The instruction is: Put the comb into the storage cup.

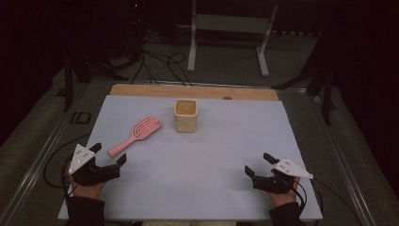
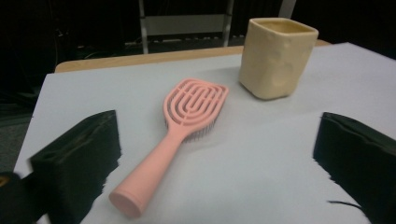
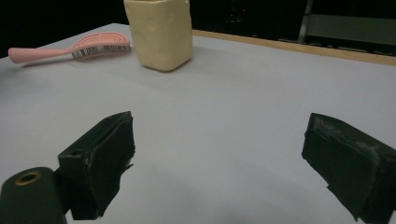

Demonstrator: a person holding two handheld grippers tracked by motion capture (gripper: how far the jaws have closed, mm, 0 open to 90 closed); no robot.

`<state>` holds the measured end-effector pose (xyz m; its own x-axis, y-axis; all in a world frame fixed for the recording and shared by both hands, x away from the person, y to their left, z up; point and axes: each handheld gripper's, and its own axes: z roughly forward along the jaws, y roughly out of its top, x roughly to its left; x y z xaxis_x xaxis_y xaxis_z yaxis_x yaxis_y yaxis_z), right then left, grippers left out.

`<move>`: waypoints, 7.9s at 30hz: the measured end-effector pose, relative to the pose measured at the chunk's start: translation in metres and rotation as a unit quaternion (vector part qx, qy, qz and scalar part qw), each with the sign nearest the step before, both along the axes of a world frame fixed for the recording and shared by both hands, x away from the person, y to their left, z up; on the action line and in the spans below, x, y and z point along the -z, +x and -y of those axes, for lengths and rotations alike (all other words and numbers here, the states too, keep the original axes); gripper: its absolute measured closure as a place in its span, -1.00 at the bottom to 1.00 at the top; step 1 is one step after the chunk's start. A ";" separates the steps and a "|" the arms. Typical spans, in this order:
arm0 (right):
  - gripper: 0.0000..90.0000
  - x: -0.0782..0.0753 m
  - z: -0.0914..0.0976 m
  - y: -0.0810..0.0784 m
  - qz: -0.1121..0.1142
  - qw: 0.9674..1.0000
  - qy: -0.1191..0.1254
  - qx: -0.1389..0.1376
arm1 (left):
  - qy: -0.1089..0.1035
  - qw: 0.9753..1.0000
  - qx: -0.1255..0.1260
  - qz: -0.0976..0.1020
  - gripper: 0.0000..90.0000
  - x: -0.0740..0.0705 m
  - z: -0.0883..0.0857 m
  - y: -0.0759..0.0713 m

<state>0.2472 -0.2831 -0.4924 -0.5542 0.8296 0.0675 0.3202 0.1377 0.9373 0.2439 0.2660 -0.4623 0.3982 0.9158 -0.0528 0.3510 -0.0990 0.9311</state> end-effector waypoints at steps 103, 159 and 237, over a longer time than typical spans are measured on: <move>-0.79 0.001 -0.009 -0.002 0.015 1.000 -0.011 -0.005 | 0.127 0.986 0.072 -0.082 -1.00 -0.029 0.019 0.062; -0.79 0.001 -0.009 -0.001 0.017 1.000 -0.024 -0.004 | 0.246 0.943 0.094 -0.201 -1.00 -0.016 0.053 0.149; -0.79 0.002 -0.008 0.000 0.011 0.999 -0.030 -0.002 | 0.288 0.860 0.084 -0.413 0.52 0.025 0.058 0.178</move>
<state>0.2477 -0.2746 -0.4949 -0.5575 0.8301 0.0051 0.2990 0.1951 0.9341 0.4221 0.2077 -0.4874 0.5713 0.8184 0.0617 0.8052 -0.5734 0.1510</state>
